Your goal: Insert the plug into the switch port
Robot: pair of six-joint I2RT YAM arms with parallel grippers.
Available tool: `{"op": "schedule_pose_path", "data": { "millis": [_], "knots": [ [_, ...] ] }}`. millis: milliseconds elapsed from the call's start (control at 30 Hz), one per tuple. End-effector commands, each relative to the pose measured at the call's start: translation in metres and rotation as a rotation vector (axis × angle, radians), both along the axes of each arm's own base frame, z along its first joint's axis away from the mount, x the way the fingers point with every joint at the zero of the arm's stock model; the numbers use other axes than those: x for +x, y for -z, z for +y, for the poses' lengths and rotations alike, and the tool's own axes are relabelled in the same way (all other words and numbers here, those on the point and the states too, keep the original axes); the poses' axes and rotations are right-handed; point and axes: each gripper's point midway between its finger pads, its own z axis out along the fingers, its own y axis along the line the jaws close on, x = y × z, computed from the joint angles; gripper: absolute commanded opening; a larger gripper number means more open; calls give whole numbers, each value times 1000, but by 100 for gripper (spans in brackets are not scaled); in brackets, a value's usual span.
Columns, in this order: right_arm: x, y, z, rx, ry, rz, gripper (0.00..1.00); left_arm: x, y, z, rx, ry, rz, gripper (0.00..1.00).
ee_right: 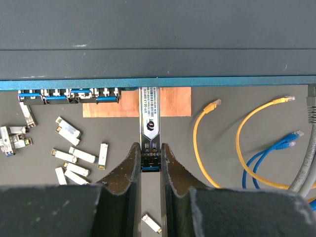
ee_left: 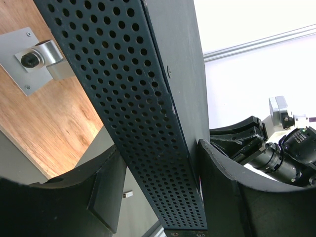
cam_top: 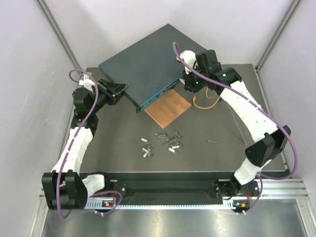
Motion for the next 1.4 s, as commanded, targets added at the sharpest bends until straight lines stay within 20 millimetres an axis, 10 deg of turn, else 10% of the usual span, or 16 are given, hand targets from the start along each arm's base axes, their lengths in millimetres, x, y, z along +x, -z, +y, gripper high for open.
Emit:
{"op": "schedule_pose_path", "data": {
  "millis": [0,1367],
  "knots": [
    [10,-37,15,79,-12,-105,0,2,-1,-4,57,17,-66,0],
    [-2,-55,33,101,-61,-142,0,5,7,-3,60,10,-43,0]
  ]
}}
